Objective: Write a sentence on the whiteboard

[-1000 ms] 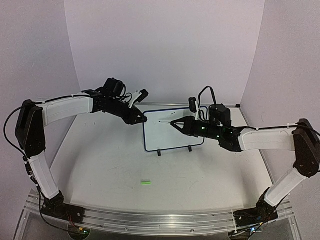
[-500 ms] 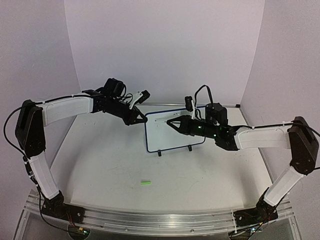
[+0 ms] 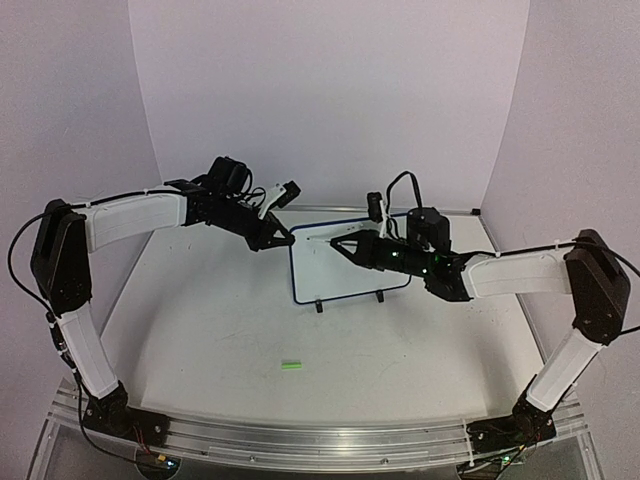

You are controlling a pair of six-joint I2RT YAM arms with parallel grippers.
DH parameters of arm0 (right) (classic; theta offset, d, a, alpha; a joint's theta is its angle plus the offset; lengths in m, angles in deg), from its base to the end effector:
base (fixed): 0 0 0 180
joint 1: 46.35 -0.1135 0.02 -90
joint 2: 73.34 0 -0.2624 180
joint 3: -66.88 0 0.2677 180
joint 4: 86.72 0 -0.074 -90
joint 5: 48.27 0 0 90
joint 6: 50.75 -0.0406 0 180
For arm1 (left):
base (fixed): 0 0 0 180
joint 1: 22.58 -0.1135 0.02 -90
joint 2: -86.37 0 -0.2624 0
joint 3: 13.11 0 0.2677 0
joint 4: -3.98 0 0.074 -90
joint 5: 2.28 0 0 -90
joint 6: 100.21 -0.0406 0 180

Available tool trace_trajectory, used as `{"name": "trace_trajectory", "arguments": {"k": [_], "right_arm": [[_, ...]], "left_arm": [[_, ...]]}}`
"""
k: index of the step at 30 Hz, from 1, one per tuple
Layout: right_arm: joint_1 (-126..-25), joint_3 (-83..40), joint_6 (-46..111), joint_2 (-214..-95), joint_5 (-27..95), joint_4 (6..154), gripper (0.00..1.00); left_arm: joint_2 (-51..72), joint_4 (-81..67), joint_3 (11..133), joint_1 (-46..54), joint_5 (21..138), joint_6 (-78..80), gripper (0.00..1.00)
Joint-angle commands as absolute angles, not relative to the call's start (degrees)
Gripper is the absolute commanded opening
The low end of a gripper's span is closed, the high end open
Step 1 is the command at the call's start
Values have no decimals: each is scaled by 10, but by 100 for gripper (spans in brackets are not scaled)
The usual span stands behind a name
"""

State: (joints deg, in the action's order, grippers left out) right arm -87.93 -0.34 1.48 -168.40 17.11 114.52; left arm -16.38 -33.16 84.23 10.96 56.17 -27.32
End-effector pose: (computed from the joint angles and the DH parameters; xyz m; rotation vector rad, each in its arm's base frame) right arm 0.2805 0.2715 0.2371 -0.4202 1.8336 1.3605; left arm 0.3420 -0.2522 0.2708 1.2336 1.9437 -0.7823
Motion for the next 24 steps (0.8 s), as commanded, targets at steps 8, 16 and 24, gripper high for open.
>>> {"name": "trace_trajectory", "arguments": {"k": [8,16,24], "right_arm": [[-884,-43,10,-1716,206,1193,0],[-884,-46,10,-1723,221,1199,0],[-884,-60,9,-1746,203,1197,0]], "left_arm": [[-178,-345,866,106,581,-287,0],[-178,-347,866,106,579,-290,0],[-178,-348,868,106,579,-292,0]]}}
